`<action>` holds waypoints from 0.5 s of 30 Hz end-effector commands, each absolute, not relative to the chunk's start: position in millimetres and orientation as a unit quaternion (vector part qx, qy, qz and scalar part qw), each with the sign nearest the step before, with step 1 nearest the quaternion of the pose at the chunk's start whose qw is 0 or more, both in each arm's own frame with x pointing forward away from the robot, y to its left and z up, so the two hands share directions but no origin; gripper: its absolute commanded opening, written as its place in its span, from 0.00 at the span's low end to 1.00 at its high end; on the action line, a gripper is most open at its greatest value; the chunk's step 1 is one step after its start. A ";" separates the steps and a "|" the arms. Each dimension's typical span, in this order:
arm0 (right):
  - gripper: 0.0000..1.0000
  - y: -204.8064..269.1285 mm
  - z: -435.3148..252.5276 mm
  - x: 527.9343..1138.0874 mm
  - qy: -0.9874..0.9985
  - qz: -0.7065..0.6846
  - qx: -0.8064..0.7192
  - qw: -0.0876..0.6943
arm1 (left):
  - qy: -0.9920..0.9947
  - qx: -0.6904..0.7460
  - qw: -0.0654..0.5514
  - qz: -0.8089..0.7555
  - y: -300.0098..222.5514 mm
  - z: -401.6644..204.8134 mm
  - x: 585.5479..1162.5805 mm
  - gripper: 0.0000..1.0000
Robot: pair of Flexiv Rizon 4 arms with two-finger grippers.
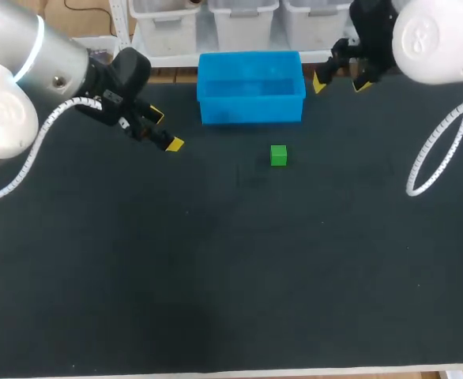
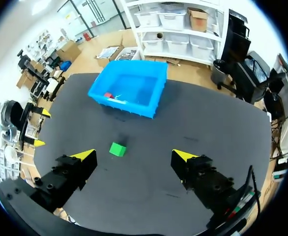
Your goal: Use the left arm to pick the red cube and place it into the blue plastic box first, then use the right arm to grasp the green cube and put it into the same blue plastic box after the first action is fully finished.
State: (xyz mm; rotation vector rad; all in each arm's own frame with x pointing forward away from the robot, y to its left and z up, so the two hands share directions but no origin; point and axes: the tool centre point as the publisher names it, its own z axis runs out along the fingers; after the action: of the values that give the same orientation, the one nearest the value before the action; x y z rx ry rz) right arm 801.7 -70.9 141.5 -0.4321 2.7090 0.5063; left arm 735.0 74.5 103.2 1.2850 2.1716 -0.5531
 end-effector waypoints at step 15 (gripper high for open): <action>1.00 -9.1 158.2 812.4 0.982 0.105 -0.108 0.113 | 0.806 0.479 0.278 -0.208 75.8 102.3 734.4 1.00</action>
State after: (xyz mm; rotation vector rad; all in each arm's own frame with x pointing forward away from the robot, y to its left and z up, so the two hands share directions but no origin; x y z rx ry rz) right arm 806.1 -21.1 156.3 -0.3305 2.8420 0.3701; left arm 735.0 74.5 103.1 1.2849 2.1715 -0.5531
